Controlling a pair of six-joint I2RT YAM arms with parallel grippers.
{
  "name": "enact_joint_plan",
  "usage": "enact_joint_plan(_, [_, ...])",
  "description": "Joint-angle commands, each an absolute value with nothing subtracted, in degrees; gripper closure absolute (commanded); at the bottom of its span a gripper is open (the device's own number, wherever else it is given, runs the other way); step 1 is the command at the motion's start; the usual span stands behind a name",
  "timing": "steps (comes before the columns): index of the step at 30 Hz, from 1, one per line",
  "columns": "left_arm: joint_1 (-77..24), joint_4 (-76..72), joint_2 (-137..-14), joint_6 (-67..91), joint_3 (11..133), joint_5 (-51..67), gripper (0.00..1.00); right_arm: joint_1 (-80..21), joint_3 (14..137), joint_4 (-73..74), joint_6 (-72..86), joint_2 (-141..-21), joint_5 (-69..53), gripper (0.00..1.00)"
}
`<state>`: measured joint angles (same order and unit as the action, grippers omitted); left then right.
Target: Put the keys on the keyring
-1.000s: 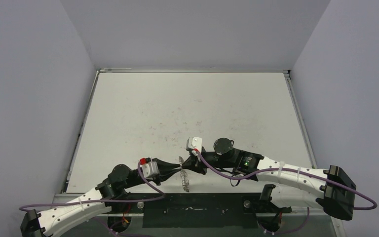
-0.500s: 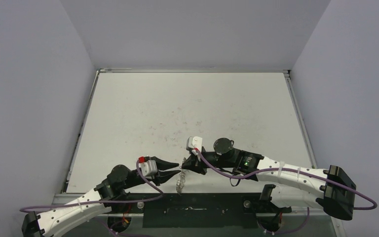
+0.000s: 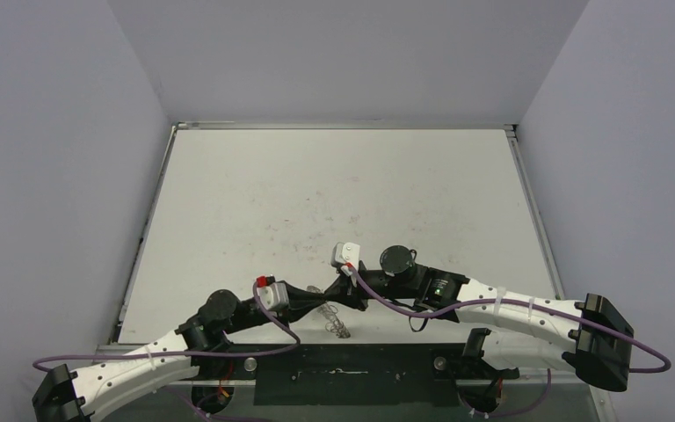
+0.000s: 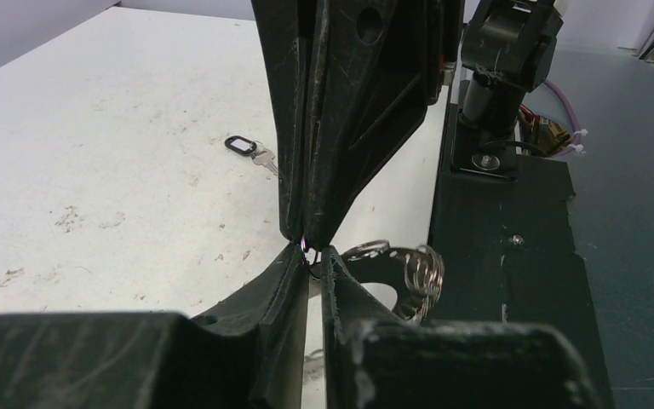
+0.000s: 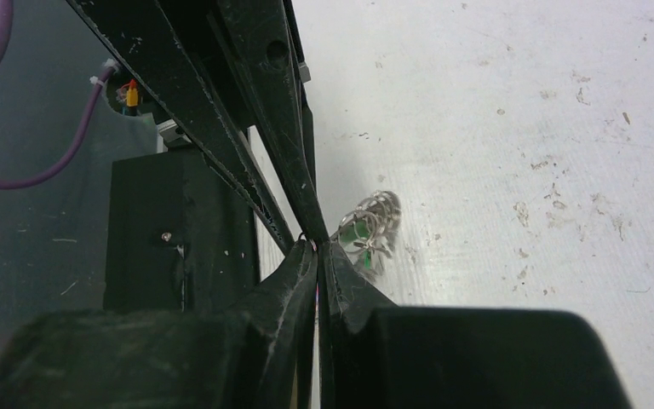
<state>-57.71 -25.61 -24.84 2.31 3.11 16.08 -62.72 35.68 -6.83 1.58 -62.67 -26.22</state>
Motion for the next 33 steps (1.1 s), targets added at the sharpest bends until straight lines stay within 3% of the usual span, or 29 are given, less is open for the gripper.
enact_joint_plan(1, [-58.0,-30.1,-24.6,1.6,3.2,16.4,0.96,-63.5,38.3,-12.8,2.5,-63.2,-27.6,1.00])
enact_joint_plan(5, [-58.0,-27.7,-22.8,1.4,3.3,16.2,0.95,-63.5,38.5,-12.2,2.0,-62.8,-27.5,1.00])
enact_joint_plan(8, [-58.0,-23.3,-20.1,1.1,3.9,14.9,0.82,-63.5,38.3,-12.1,1.6,-62.5,-27.2,1.00])
enact_joint_plan(10, [-58.1,-19.9,-17.7,1.1,4.2,14.1,0.79,-63.5,38.3,-12.1,1.6,-62.5,-27.2,1.00])
enact_joint_plan(20, [-58.1,-13.2,-10.4,2.4,2.7,13.3,0.78,-63.7,38.2,-13.3,2.1,-62.8,-27.8,1.00])
enact_joint_plan(24, [-58.0,-16.2,-12.0,2.8,2.2,14.3,0.73,-63.7,38.4,-13.6,2.2,-63.2,-28.2,1.00])
enact_joint_plan(33, [-58.0,-24.9,-19.4,2.6,2.6,16.0,0.77,-64.0,38.8,-13.7,2.5,-64.0,-28.4,1.00])
